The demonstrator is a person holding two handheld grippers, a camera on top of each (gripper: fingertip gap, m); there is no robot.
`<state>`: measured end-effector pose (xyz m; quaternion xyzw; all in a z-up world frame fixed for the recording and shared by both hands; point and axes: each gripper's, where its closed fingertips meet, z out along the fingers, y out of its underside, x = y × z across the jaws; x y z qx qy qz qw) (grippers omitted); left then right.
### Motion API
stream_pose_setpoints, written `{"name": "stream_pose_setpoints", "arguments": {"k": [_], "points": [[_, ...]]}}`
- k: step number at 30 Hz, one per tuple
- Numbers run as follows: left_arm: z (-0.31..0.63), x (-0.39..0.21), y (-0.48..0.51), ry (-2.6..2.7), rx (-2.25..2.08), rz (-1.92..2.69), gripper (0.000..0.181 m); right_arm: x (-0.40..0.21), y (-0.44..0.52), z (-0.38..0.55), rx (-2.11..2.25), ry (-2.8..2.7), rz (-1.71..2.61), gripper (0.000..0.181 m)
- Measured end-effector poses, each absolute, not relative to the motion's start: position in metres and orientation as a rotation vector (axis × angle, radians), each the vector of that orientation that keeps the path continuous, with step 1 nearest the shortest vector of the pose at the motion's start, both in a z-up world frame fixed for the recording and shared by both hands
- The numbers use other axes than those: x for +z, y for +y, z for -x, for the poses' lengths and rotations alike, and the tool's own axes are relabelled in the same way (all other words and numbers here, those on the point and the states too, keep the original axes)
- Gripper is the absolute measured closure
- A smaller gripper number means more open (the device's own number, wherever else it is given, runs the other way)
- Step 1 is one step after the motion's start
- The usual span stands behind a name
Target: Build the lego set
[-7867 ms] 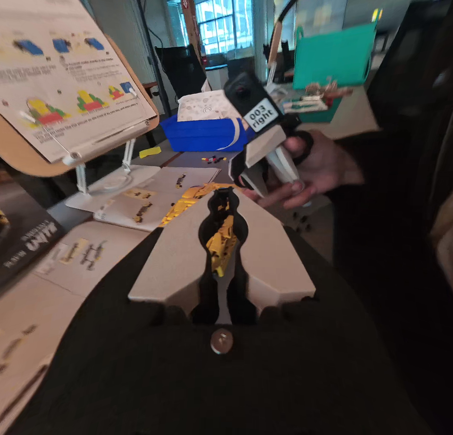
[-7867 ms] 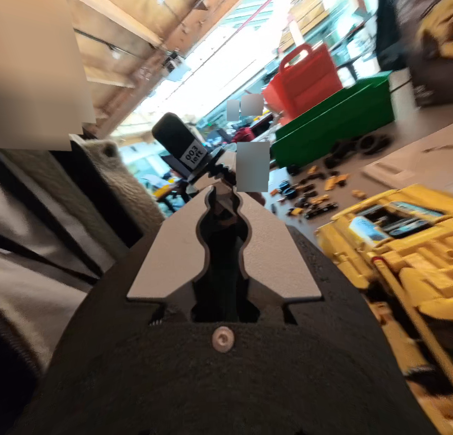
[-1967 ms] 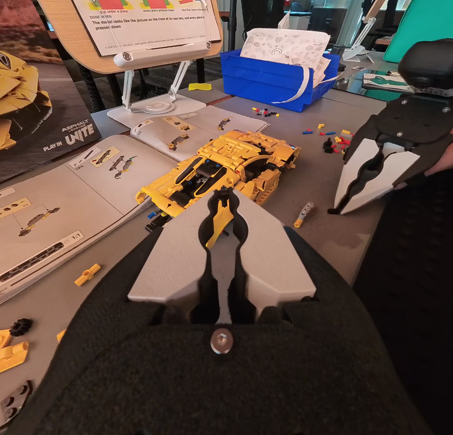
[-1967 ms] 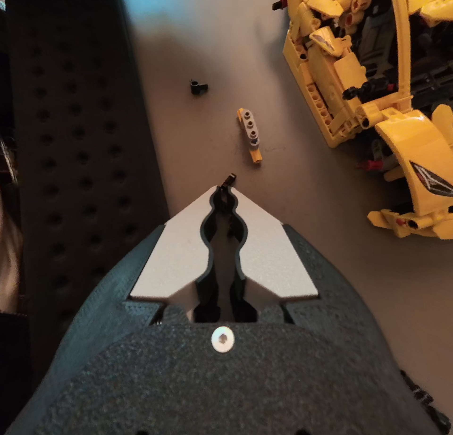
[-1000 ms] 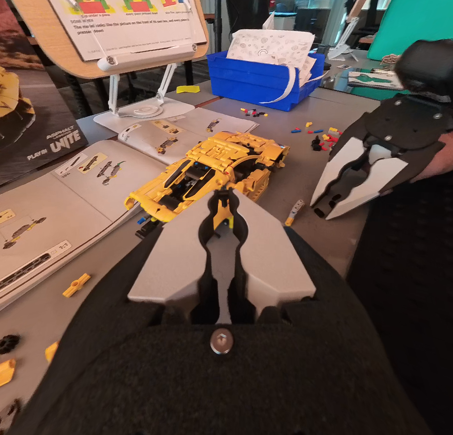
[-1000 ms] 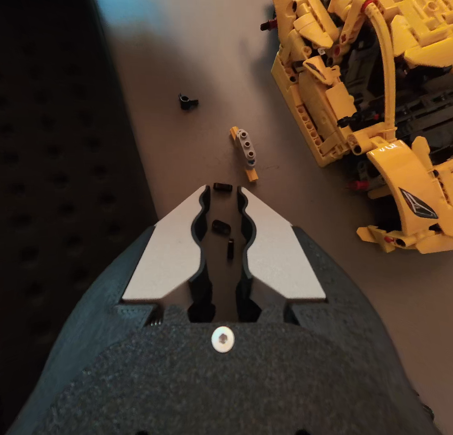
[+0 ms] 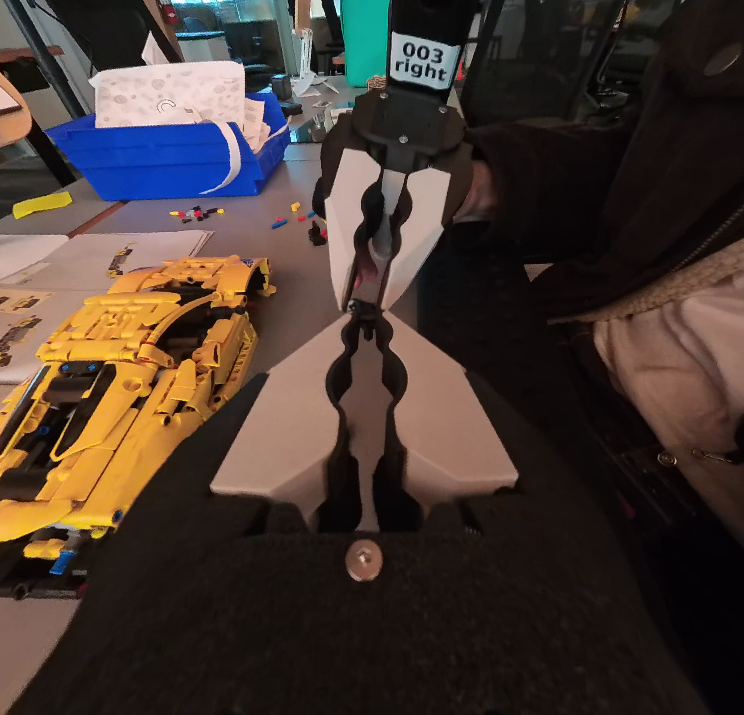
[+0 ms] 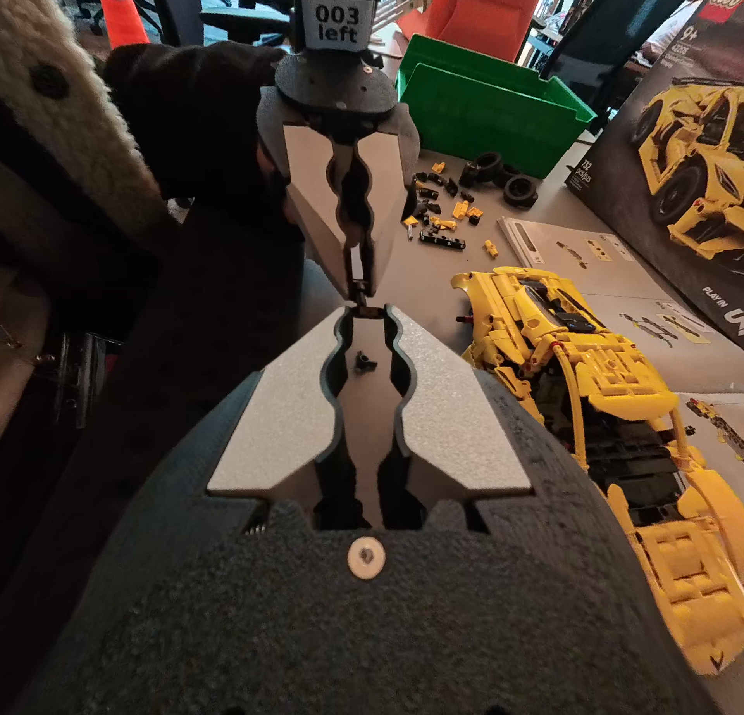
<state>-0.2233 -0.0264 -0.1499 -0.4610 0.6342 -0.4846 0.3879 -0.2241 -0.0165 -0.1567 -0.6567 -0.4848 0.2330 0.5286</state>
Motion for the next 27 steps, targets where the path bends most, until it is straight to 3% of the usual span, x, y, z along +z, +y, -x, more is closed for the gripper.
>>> {"name": "stream_pose_setpoints", "arguments": {"k": [27], "points": [[0.222,-0.182,-0.034,1.786,-1.102,1.219,0.174,-0.188,-0.024,0.223,0.585,-1.236,1.737,0.167]]}}
